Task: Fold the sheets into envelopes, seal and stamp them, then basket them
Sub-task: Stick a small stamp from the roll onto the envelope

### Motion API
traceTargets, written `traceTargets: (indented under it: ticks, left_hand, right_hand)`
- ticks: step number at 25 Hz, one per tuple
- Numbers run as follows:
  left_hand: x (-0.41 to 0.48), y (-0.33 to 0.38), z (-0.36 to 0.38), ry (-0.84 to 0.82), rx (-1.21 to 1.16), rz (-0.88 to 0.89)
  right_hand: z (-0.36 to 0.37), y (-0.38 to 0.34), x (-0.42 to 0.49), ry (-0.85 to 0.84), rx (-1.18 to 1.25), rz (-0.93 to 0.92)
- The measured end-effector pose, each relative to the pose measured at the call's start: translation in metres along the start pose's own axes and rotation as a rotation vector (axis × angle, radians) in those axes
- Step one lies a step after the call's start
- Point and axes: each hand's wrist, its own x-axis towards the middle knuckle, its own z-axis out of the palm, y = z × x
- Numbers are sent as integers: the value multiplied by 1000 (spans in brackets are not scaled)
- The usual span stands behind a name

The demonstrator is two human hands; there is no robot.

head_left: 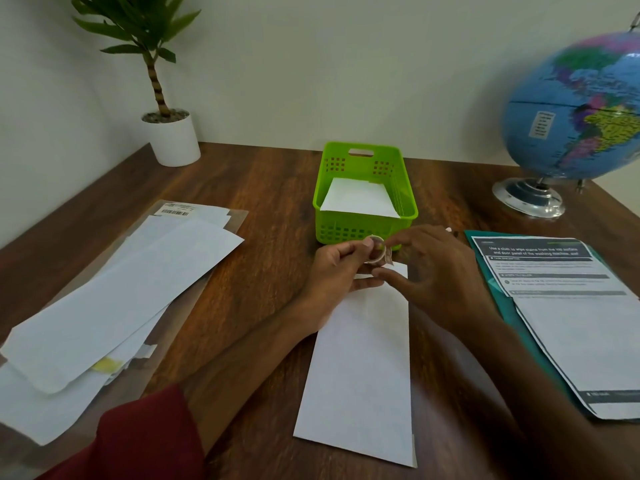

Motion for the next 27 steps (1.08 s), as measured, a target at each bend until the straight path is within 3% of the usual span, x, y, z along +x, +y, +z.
traceTargets:
  ticks: [8, 15, 24, 27]
  left_hand:
    - [4, 0, -2, -2, -20, -32]
    - [4, -2, -1, -30, 51, 1]
    - [6, -6, -2, -56, 69, 40]
    - [8, -5, -7, -23, 43, 33]
  right_hand:
    - [3, 6, 0, 86, 58, -57]
    - [-5, 17, 2, 133, 61, 104]
    - [-7, 16, 3, 144, 65, 164]
    - [-20, 17, 4, 218, 146, 197]
